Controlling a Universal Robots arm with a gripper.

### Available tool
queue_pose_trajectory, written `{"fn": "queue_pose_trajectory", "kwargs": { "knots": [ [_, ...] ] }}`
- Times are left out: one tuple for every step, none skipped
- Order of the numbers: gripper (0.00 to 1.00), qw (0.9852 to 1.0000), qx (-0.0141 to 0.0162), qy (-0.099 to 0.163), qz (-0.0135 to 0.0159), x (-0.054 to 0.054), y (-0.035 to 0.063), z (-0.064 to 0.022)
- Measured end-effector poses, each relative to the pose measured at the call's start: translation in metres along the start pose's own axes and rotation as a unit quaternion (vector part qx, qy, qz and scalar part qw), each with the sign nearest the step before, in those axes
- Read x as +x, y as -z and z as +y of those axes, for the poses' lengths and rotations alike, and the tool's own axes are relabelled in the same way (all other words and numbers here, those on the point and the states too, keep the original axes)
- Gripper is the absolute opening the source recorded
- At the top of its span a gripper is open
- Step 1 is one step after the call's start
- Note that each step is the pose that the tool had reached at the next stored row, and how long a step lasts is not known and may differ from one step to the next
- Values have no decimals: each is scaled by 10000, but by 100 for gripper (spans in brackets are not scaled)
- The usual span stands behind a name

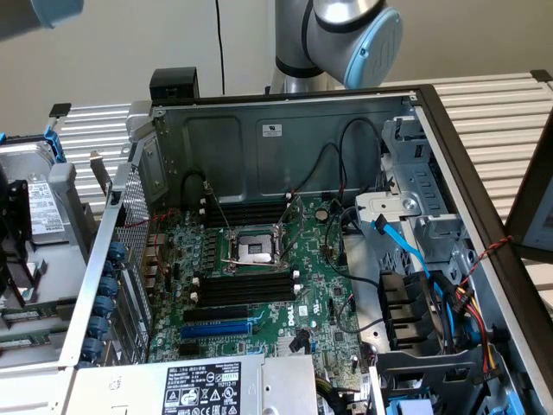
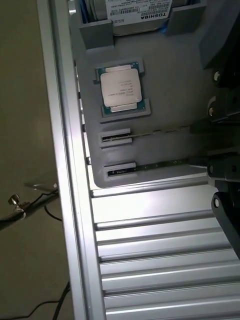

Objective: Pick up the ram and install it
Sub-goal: 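Pick up the ram and move it above insertion slot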

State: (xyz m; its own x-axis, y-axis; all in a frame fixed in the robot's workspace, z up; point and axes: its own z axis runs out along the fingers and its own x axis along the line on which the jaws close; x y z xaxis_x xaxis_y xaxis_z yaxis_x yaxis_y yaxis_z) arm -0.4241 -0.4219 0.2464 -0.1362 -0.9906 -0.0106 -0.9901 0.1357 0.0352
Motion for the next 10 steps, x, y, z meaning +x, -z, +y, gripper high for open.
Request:
{"fn": "queue_pose_trajectory", "kwargs": {
  "knots": [
    [33,10000,5,14,0,3,-6,2],
    [33,10000,9,27,-1,7,-12,4],
    [33,10000,12,40,0,11,-17,6],
    [33,10000,15,53,0,15,-24,9],
    [33,10000,18,65,-1,18,-31,11],
    [33,10000,22,78,-1,23,-38,13],
    [33,10000,25,91,0,27,-43,15],
    [33,9999,31,104,-1,31,-47,16],
    [33,9999,40,118,-2,35,-51,16],
    [33,9999,53,132,-2,41,-53,15]
  ]
}}
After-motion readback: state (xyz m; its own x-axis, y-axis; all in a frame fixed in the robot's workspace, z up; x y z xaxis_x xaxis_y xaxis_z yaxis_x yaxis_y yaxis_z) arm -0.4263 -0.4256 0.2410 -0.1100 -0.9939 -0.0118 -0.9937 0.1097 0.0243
